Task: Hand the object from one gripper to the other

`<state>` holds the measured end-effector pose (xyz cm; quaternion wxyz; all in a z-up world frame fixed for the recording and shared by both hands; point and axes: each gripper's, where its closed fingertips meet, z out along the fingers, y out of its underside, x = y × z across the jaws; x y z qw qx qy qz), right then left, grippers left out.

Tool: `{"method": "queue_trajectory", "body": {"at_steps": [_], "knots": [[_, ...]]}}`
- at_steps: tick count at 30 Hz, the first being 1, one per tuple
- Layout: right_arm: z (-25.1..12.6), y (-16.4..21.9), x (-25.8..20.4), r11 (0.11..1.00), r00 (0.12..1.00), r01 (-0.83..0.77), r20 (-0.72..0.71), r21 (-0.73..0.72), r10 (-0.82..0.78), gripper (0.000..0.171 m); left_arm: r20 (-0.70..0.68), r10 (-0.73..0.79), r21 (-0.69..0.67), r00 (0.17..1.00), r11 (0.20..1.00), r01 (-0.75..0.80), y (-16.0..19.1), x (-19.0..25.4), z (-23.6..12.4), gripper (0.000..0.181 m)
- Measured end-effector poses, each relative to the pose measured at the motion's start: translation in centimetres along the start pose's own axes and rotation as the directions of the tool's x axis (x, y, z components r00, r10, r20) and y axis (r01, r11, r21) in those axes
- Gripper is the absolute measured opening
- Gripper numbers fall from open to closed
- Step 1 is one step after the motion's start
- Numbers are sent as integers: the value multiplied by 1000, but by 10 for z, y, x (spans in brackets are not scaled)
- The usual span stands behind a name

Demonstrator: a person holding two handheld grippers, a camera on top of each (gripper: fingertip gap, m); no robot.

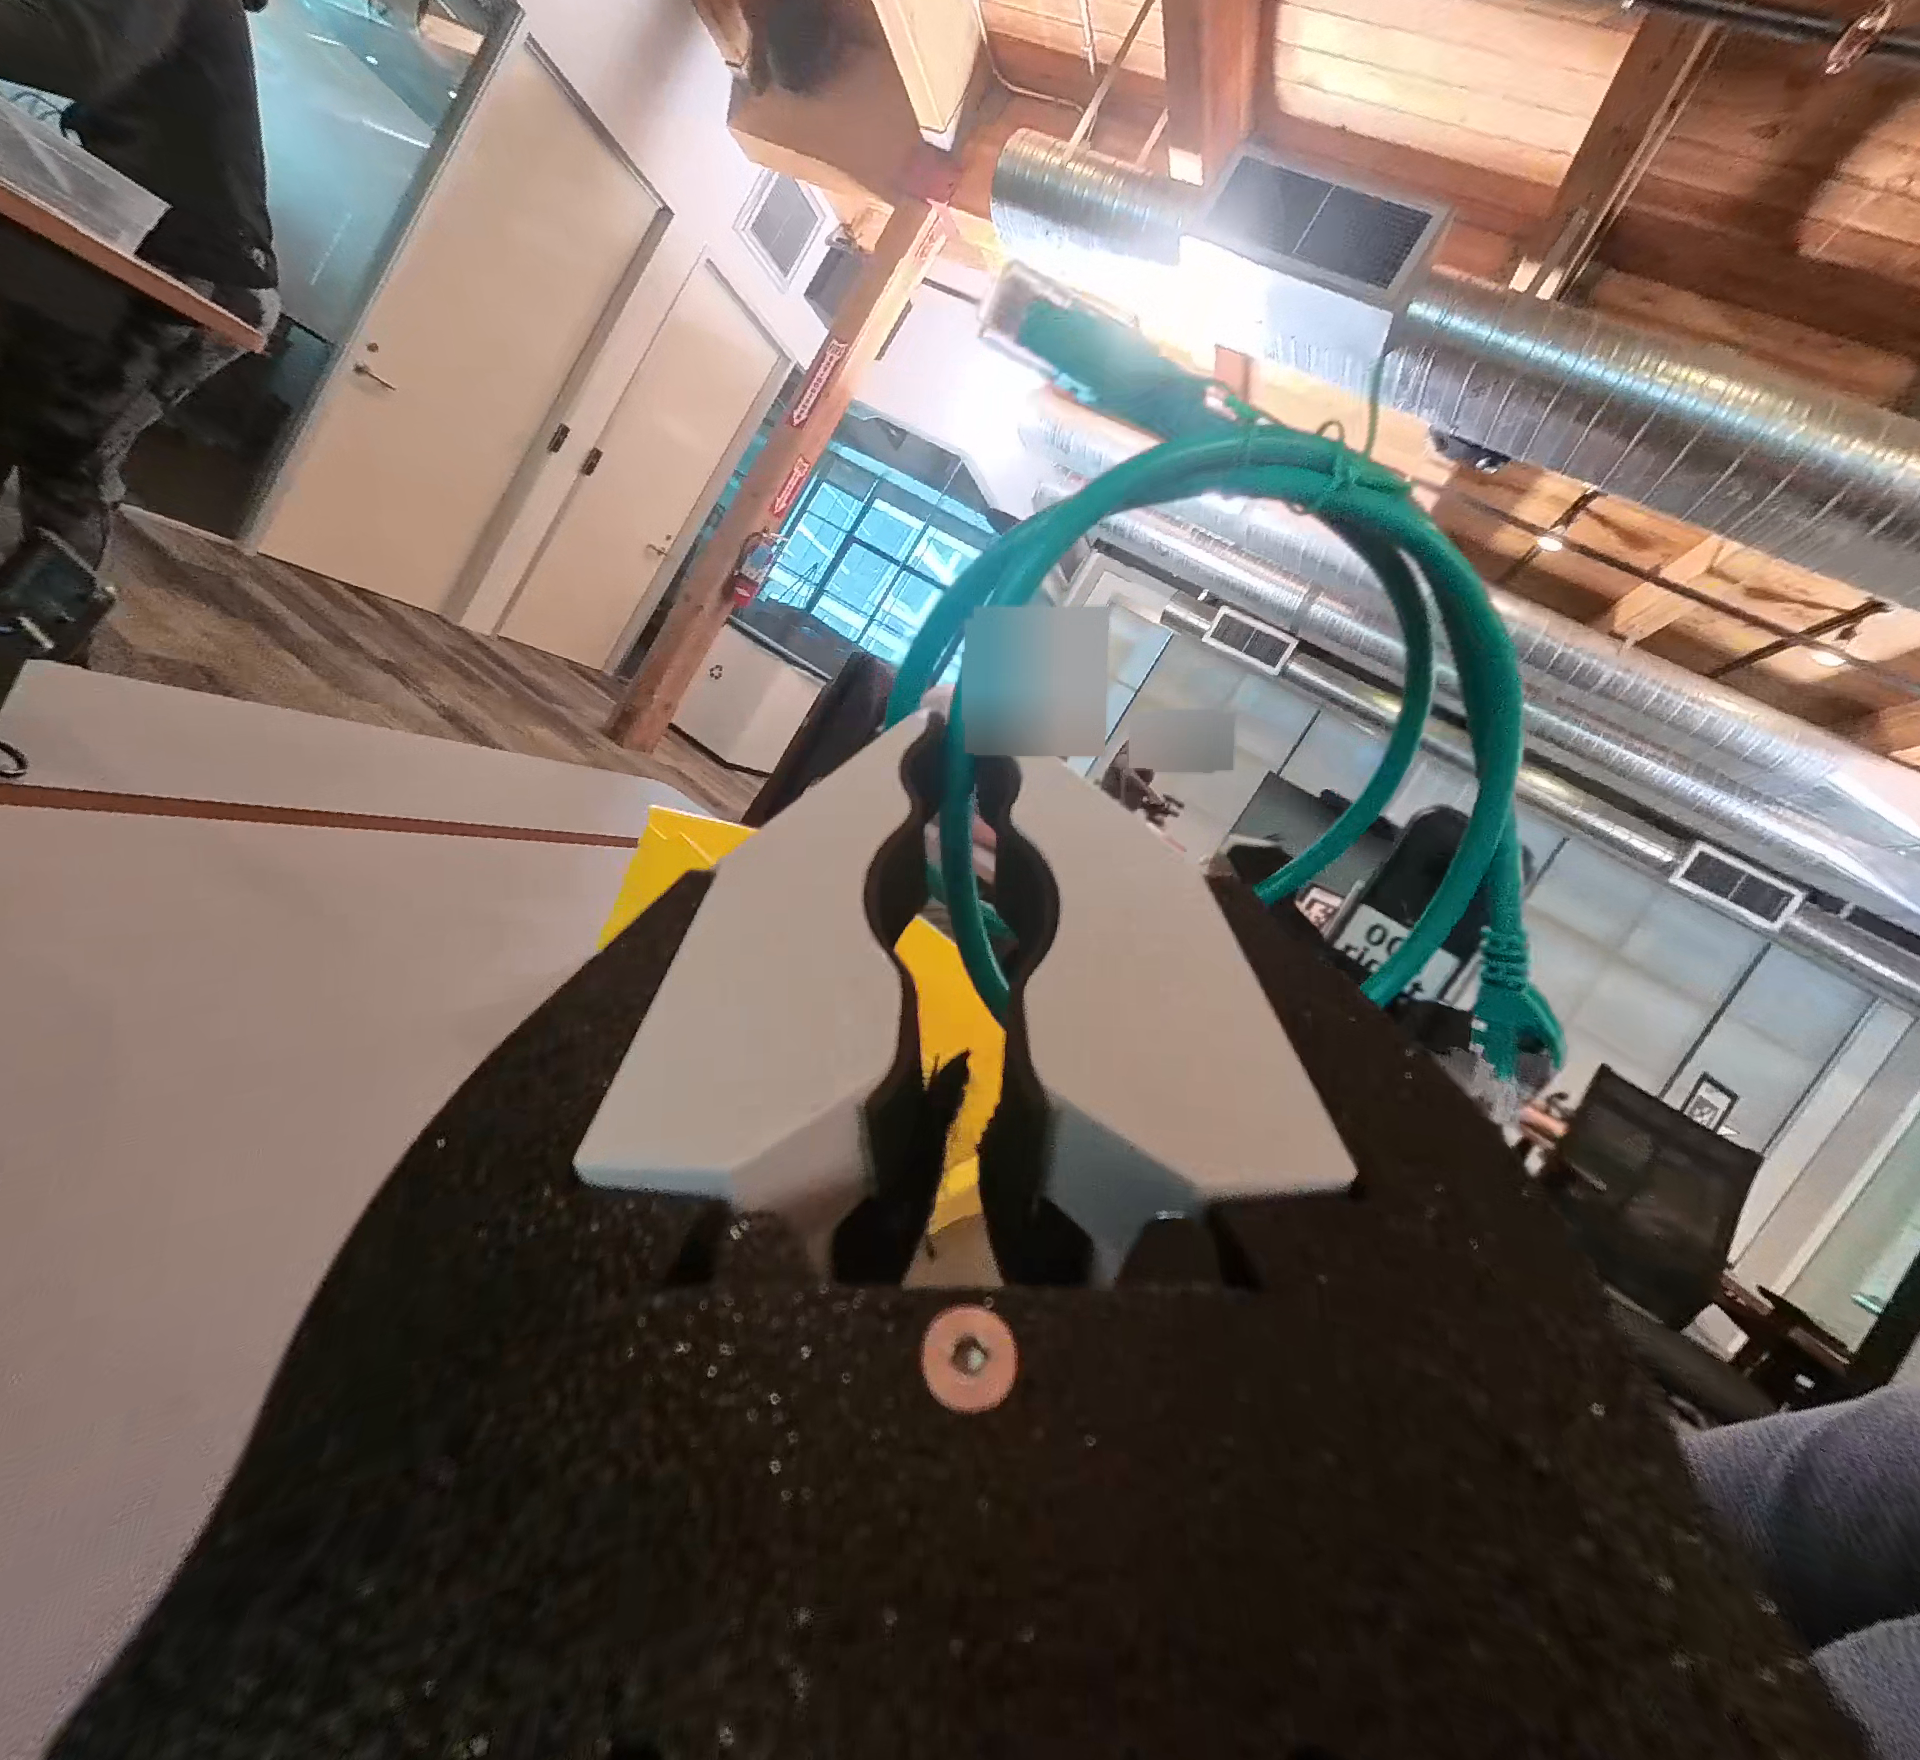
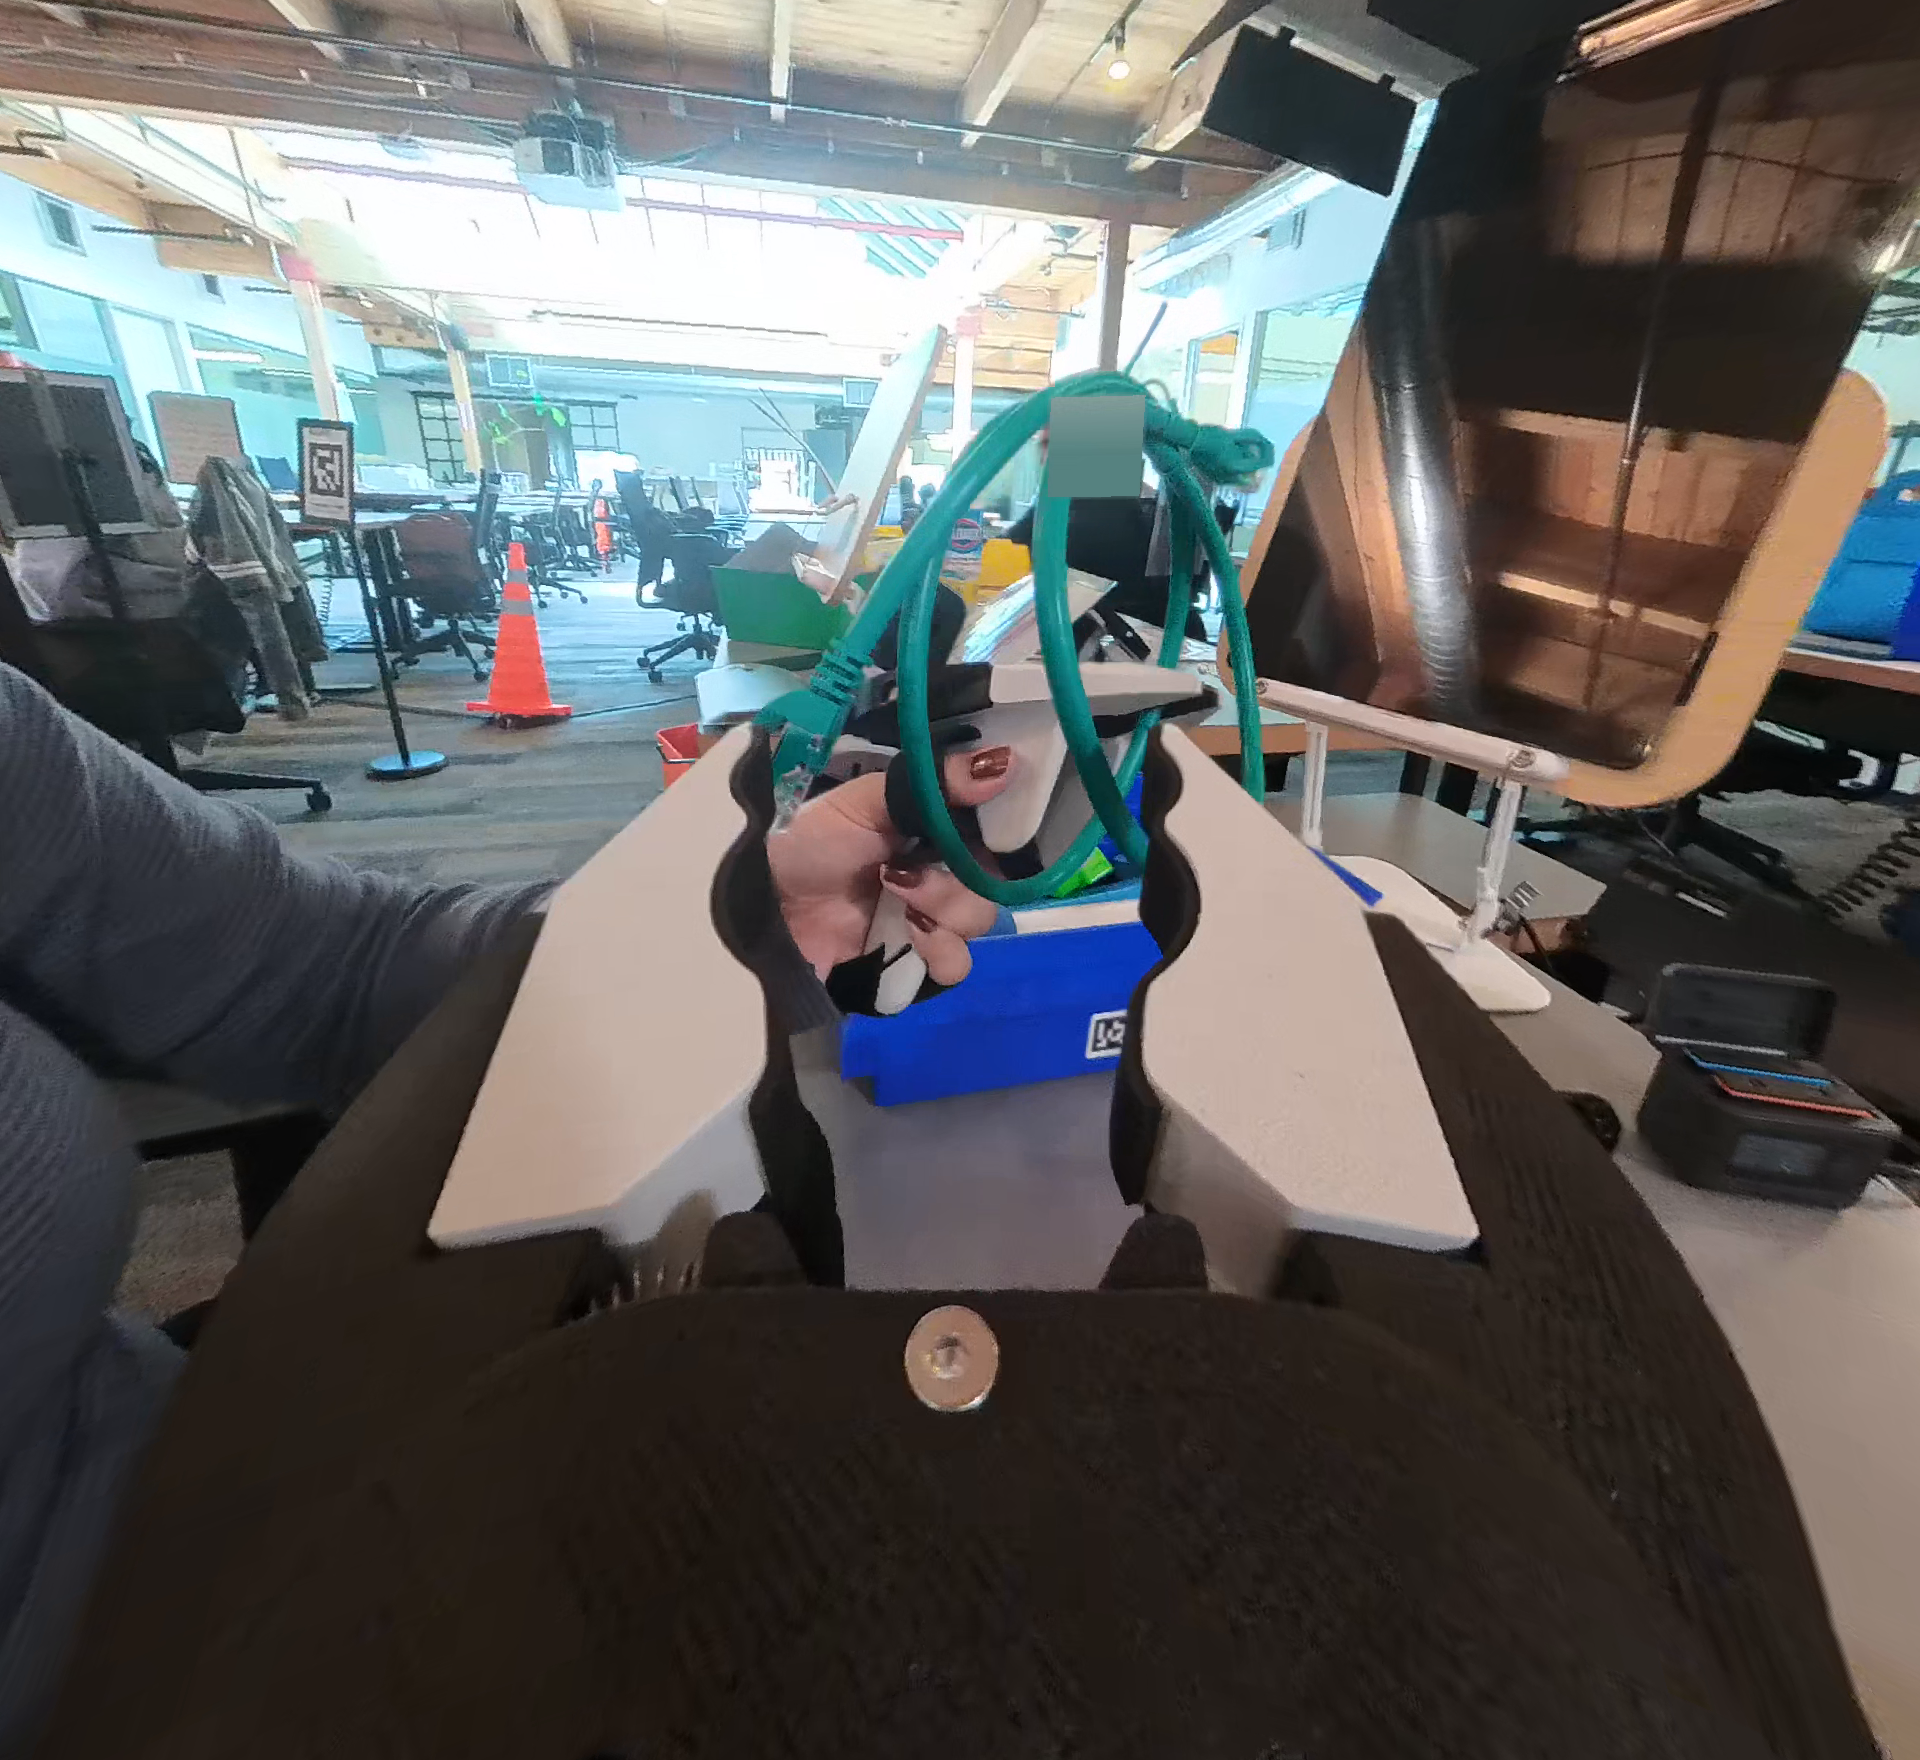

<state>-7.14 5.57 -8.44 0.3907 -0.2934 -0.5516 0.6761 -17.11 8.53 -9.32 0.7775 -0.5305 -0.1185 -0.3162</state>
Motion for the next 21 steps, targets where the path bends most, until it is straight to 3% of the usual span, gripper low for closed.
{"method": "queue_trajectory", "body": {"at_steps": [3,12,17,21], "knots": [[-2,-3,0,999,999,-34,20,9,34,67,-19,22,-17,1000,1000,-22,4,5,2,2],[-8,-11,-19,994,980,-109,171,10,106,26,-165,-36,-128,986,992,15,26,20,10,2],[-8,-9,-13,999,994,-34,103,-26,37,14,-144,-65,-196,987,980,36,39,12,13,3],[-10,-10,-1,999,1000,9,13,-36,-9,13,-86,21,-220,996,975,-40,40,3,12,5]]}}
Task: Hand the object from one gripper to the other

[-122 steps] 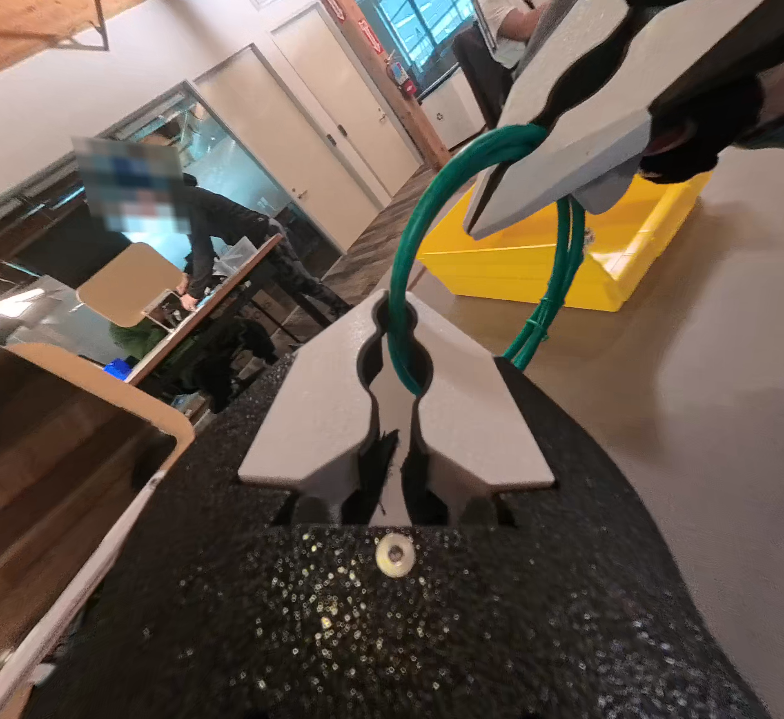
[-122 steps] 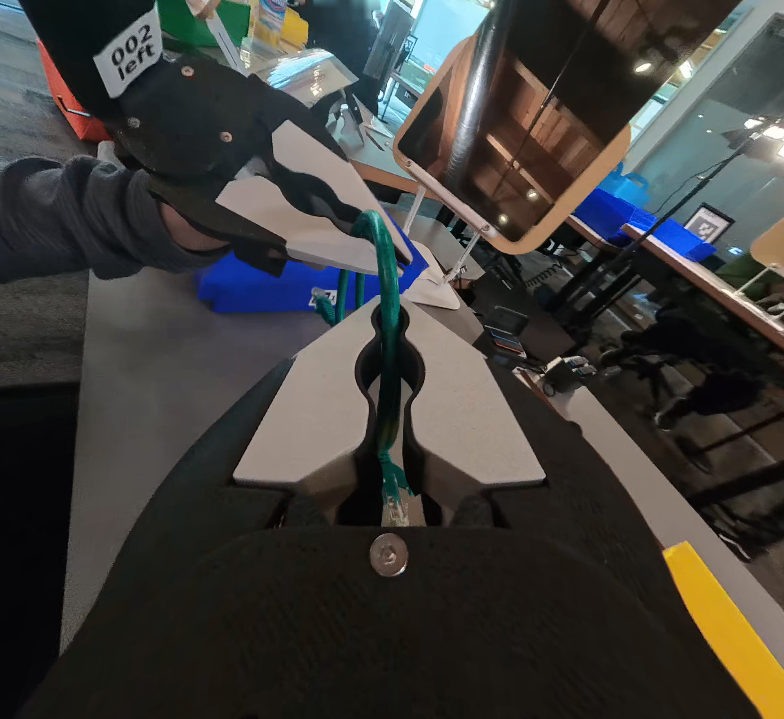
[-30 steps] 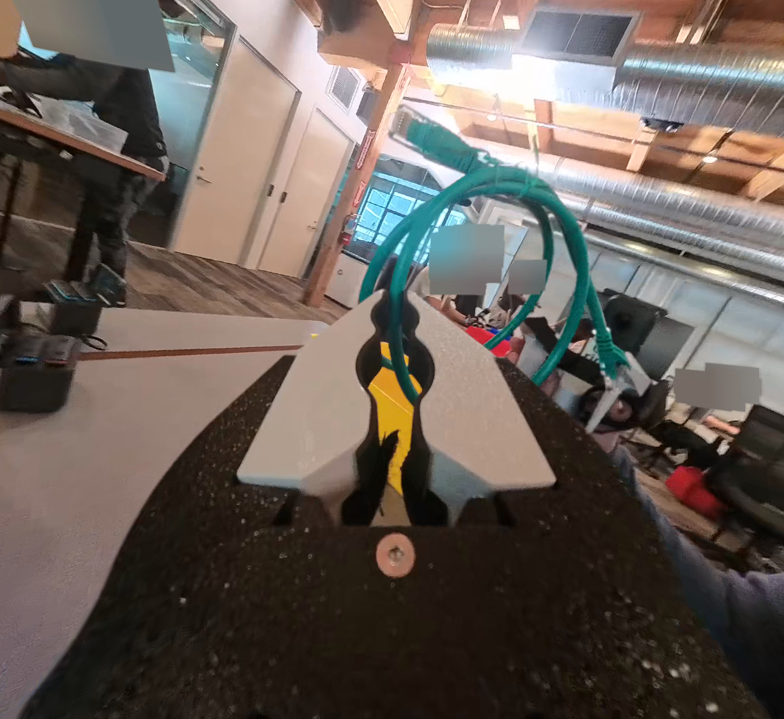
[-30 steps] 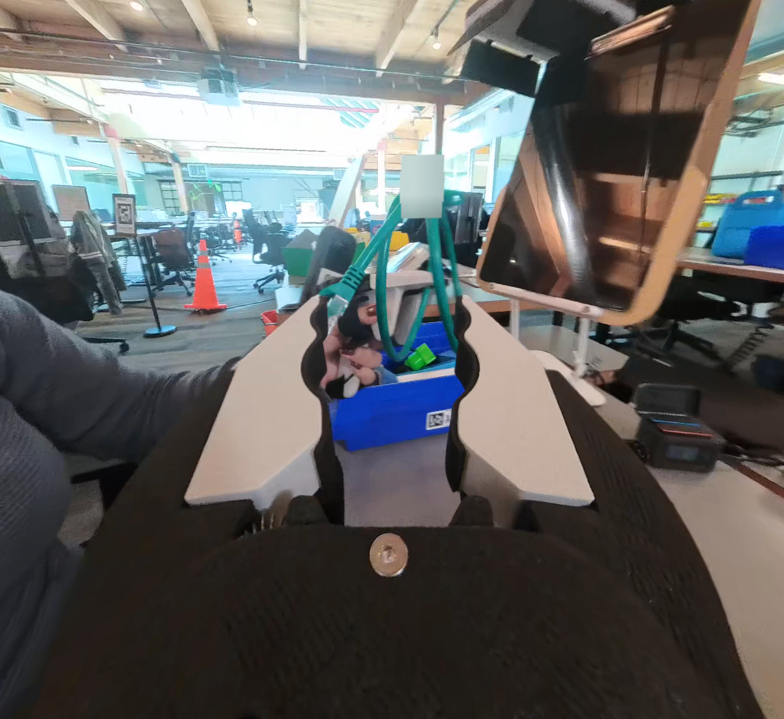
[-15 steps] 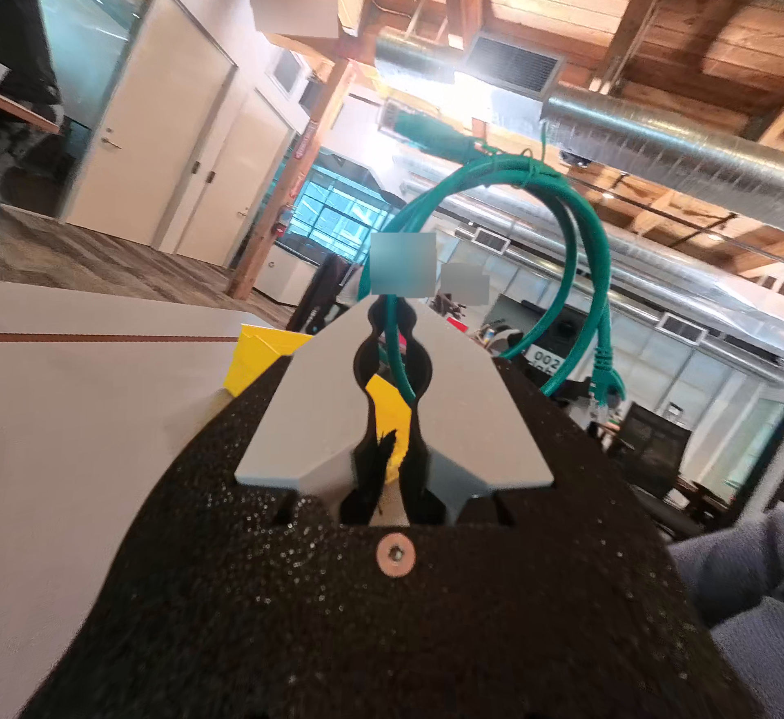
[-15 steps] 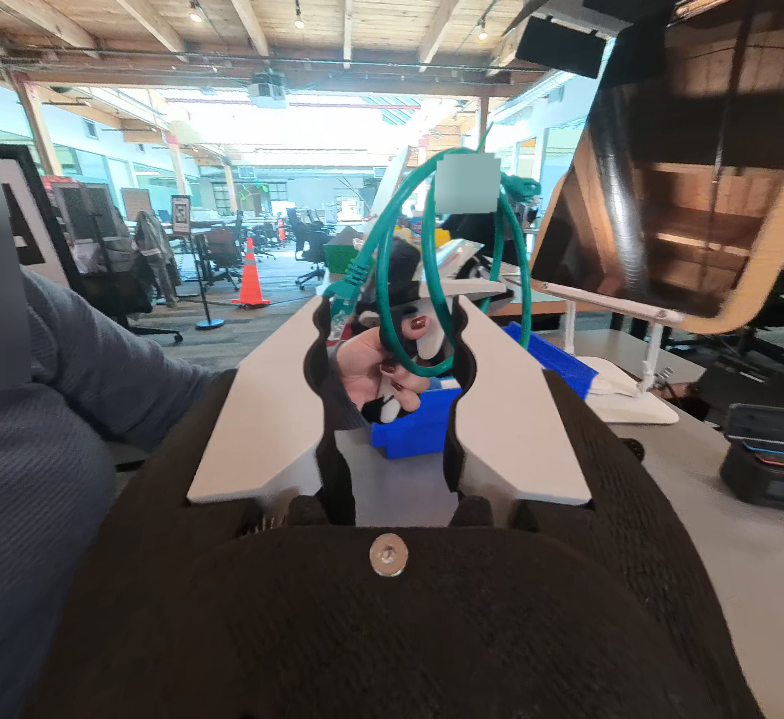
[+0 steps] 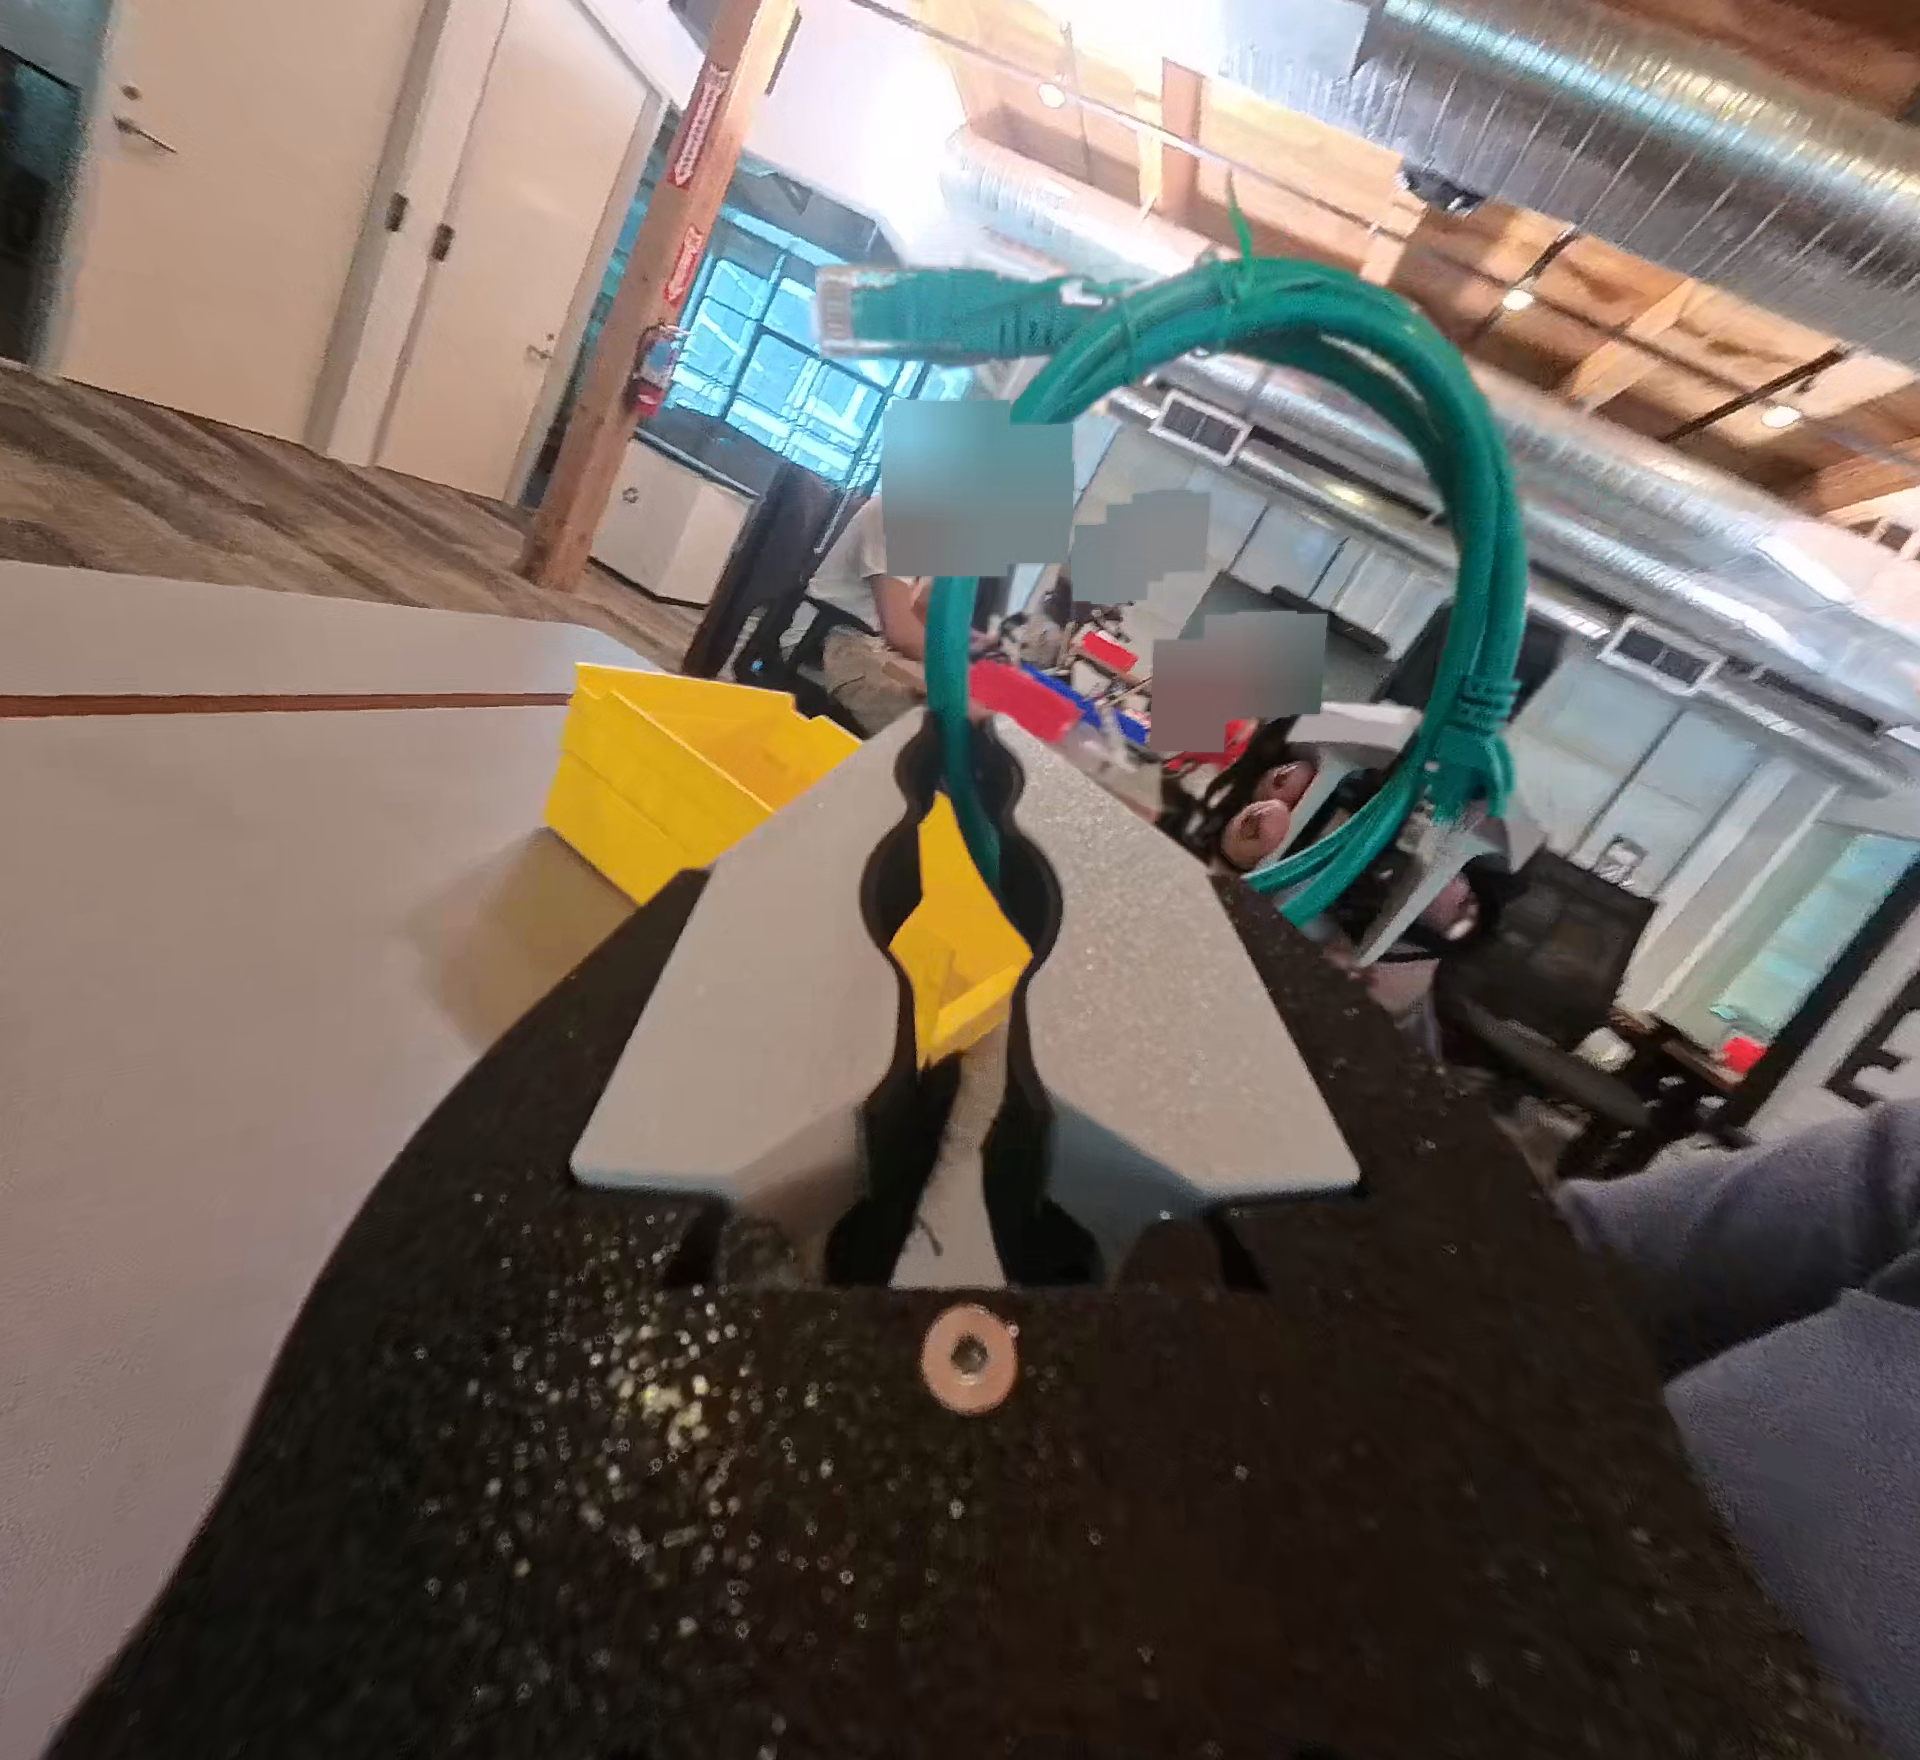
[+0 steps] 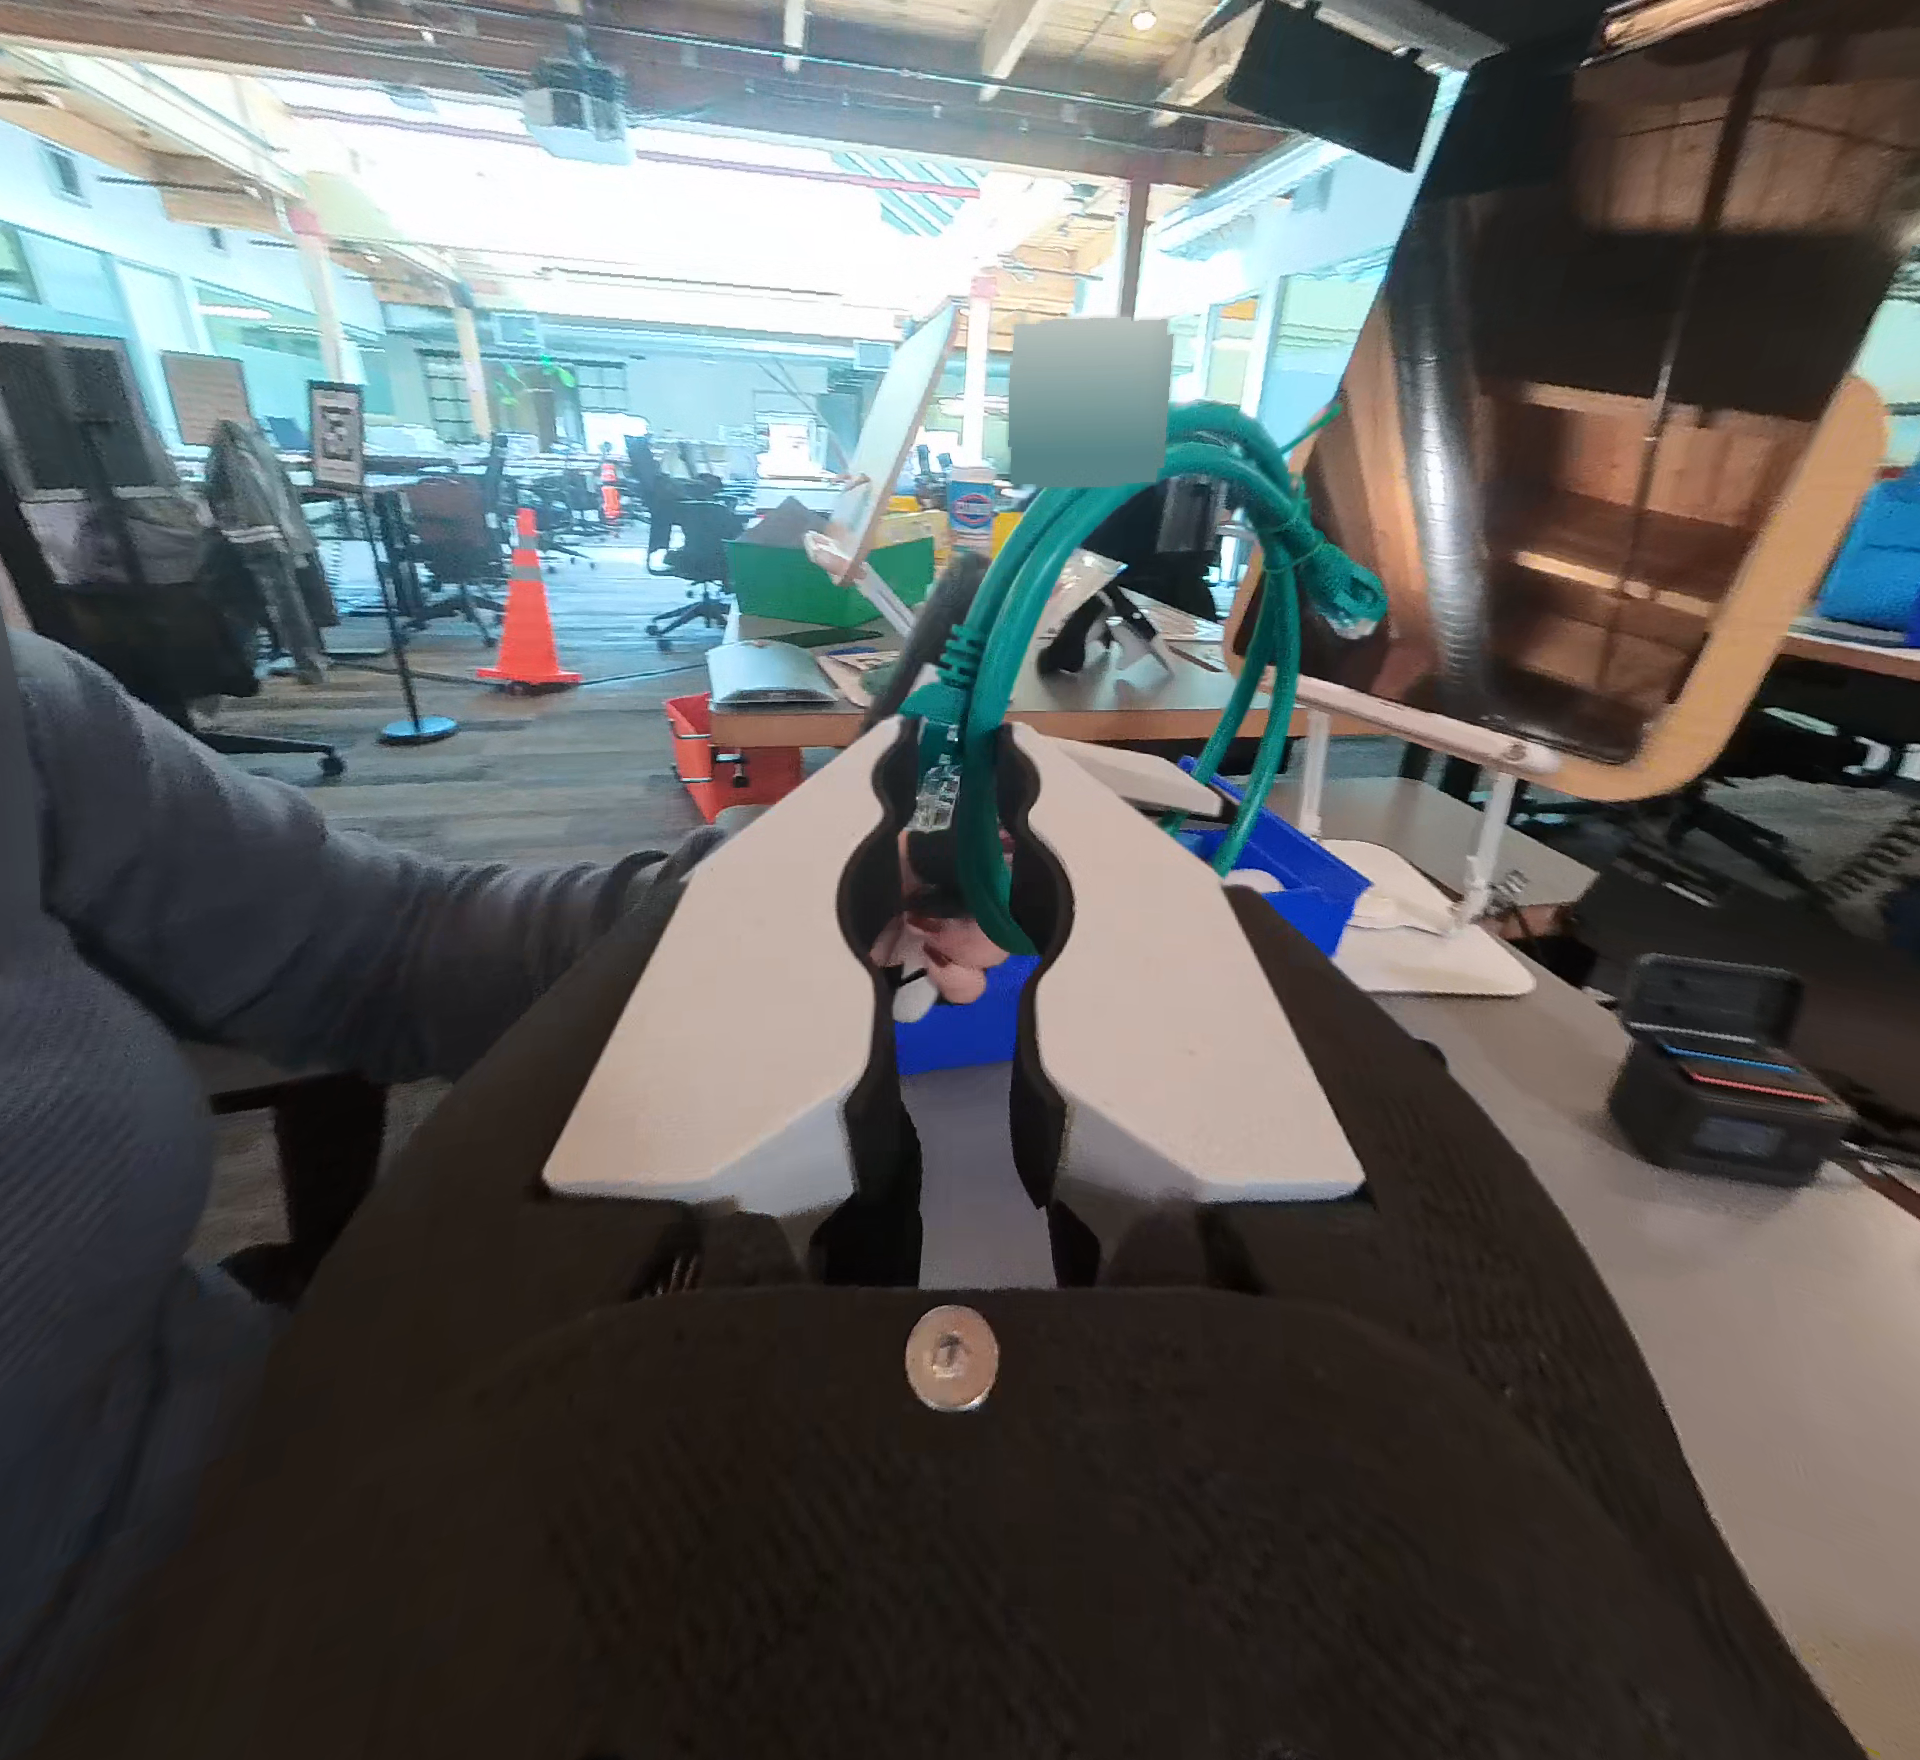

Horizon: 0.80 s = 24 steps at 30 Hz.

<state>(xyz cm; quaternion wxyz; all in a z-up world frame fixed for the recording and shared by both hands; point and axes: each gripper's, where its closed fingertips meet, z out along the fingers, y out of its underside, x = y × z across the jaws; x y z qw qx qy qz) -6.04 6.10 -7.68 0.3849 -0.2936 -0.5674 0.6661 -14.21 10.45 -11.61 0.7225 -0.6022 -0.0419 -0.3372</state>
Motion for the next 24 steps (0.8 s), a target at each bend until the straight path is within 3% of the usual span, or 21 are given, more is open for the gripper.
{"method": "queue_trajectory", "body": {"at_steps": [4,8,11,14,17,19,21,22,24], "knots": [[-4,-1,14,1000,995,29,-98,-11,-30,12,137,210,-41,968,978,-207,-7,-6,-4,38],[-8,-2,26,1000,988,-11,-153,-11,9,13,184,540,-119,821,842,-527,-13,7,-3,71],[-9,7,28,988,972,112,-194,-110,-132,12,224,780,-202,584,624,-755,-17,17,-2,87],[-10,19,25,900,902,330,-186,-284,-390,12,223,955,-350,197,267,-898,-19,24,-3,95],[-11,35,17,724,788,509,-85,-465,-610,12,80,983,-401,-164,-119,-908,-2,42,2,84],[-13,47,12,596,717,582,3,-553,-697,12,-6,946,-387,-324,-301,-872,15,51,5,64],[-14,55,7,526,689,609,67,-593,-722,12,-74,903,-396,-423,-416,-819,29,49,8,46],[-14,59,5,512,690,610,88,-605,-719,12,-95,881,-405,-464,-460,-790,32,47,8,27],[-13,62,5,507,690,611,94,-608,-718,12,-133,844,-444,-519,-519,-730,33,38,7,12]]}}
